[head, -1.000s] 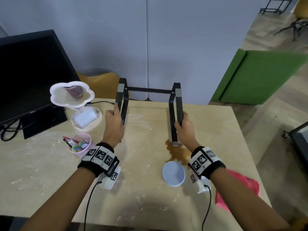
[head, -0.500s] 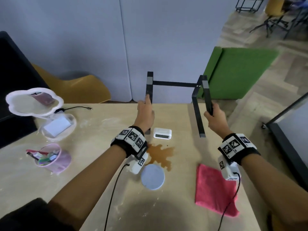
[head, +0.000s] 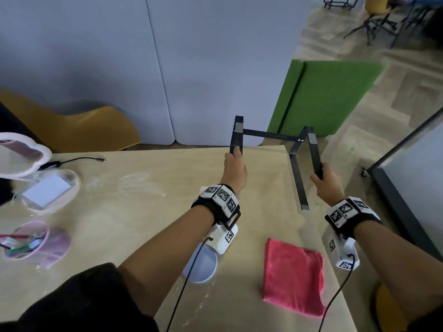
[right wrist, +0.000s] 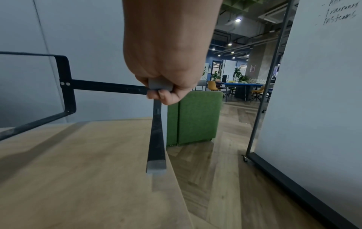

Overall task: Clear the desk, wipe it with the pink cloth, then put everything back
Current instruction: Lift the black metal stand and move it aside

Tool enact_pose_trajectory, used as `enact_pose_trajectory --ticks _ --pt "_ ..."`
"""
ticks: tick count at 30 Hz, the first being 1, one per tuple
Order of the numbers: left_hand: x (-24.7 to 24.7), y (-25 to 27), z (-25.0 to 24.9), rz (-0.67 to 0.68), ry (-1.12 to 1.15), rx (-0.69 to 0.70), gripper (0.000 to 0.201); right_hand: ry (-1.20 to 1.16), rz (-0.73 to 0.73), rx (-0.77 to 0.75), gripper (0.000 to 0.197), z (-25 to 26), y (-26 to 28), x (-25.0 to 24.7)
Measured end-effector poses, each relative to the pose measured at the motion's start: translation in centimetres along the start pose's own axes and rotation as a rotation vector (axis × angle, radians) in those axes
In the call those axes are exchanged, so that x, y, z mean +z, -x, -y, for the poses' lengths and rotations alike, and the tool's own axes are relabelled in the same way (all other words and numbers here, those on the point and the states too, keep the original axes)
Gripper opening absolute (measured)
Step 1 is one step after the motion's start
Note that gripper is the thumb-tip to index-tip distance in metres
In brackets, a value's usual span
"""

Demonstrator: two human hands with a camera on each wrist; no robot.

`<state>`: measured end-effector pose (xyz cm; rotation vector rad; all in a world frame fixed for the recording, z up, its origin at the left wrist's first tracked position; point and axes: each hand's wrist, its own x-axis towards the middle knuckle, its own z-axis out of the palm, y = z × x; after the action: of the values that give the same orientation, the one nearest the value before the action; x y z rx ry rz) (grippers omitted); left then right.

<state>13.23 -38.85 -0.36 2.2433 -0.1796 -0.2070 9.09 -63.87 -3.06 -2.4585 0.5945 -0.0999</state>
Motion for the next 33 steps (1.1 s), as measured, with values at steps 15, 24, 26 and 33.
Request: enact_pose_trajectory --ticks 15,24,26,33 --pt "1.8 -1.3 4.5 0.059 -0.044 -0.007 0.055 0.054 0.063 0.000 0.037 -0.7 -1.9 2.1" --pt "0.9 -1.0 5.7 0.121 -0.045 0.011 0.059 0.105 0.095 0.030 0.036 -0.8 -2.2 2.7" --pt "0.4 -0.4 6.2 0.136 -0.037 0.029 0.058 0.103 0.111 0.059 0.035 -0.3 -2.1 2.7" --pt "-2.0 3.7 11.9 0.054 -0.224 0.095 0.043 0.331 -0.065 0.037 0.047 6.1 -0.1 4.3"
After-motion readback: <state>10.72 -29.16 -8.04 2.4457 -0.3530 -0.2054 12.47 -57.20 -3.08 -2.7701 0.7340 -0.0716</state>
